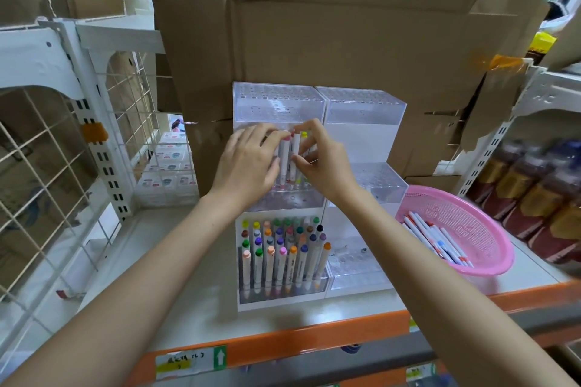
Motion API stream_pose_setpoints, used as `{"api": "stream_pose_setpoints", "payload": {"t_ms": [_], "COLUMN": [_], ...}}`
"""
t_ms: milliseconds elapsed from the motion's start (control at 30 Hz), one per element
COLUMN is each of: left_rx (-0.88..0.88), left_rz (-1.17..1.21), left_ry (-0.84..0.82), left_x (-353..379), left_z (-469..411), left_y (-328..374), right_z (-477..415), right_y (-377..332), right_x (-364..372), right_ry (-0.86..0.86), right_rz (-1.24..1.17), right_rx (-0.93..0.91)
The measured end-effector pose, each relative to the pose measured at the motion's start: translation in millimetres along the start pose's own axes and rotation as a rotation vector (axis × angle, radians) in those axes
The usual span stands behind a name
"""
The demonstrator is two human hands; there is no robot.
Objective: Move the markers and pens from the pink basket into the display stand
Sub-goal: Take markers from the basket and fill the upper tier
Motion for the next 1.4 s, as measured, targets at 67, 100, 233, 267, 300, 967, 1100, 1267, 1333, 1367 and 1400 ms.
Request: {"api": "stream_pose_setpoints", "payload": {"t_ms": [67, 100, 233, 267, 300, 967, 1100, 1267, 1333, 1367, 1400], "left_rx": [-0.001, -0.002, 0.001, 0.001, 0.001, 0.013, 0.019, 0.032, 0.03, 0.029, 0.028], "left_rz": [0.003, 0.005, 0.016, 0.019, 0.021, 0.022, 0.018, -0.003, -0.008, -0.013, -0.019], "left_ry": [-0.004, -0.008, -0.018, -0.019, -0.022, -0.054, -0.072, -0.111, -0.121, -0.124, -0.128], "left_x": [1, 1, 1, 0, 0, -1, -2, -4, -4, -4, -4], "left_z": [0, 1, 2, 2, 1, 3, 2, -1, -1, -2, -3], "left_y": [-1, -1, -1, -1, -1, -1, -1, -1, 1, 2, 4], "right_z": [0, 0, 3, 4, 4, 3, 5, 7, 9, 11, 13], "right_y": [0, 0, -3, -3, -3, -8, -11, -12, -13, -13, -13], "right_x": [0, 1, 2, 1, 2, -10, -7, -4, -4, -5, -6], "right_ry": [0.01, 0.016, 0.024, 0.025, 0.022, 0.123, 0.114, 0.052, 0.038, 0.029, 0.022], "right_rz": [0.009, 0.016, 0.032, 0.033, 0.033, 0.12, 0.132, 0.186, 0.198, 0.202, 0.205], "right_rx": [0.008, 0.011, -0.009, -0.01, -0.01, -0.207, -0.223, -0.242, -0.259, -0.269, -0.279]}}
Point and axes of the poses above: each hand's wrist, its own z-axis away from the middle knuckle, its own x-axis out of the palm, y = z × x, the point moved 7 cm from there along -z, towards the middle knuckle, and after that the axes turned 12 degrees about -z, right-handed, at the moved point
